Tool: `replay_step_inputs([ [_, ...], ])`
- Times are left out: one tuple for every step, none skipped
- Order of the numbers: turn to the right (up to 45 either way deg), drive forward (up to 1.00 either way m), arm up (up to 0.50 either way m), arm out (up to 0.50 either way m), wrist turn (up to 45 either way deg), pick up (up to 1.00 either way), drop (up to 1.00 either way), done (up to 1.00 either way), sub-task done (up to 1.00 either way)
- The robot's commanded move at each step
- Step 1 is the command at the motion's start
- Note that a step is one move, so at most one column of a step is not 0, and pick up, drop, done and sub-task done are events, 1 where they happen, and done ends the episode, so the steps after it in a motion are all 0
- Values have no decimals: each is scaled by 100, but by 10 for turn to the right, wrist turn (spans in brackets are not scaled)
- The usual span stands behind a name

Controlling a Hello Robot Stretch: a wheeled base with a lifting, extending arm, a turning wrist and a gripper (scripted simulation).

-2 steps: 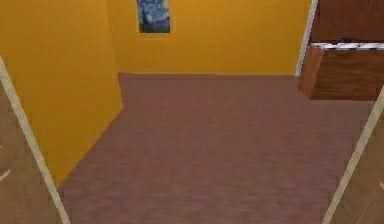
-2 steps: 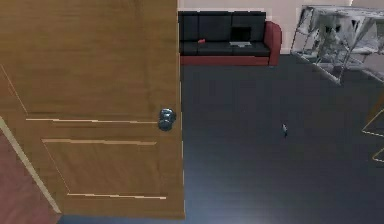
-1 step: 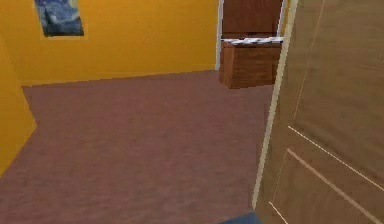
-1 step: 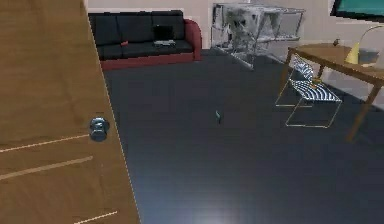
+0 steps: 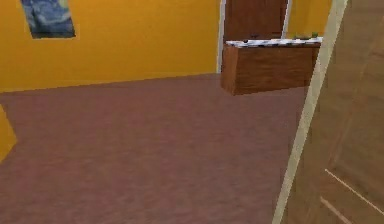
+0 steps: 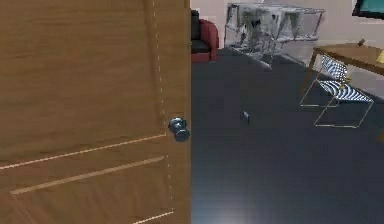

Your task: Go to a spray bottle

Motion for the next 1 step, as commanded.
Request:
replay_step_inputs([
  [0,100,0,0,0,0,0,0,0],
])
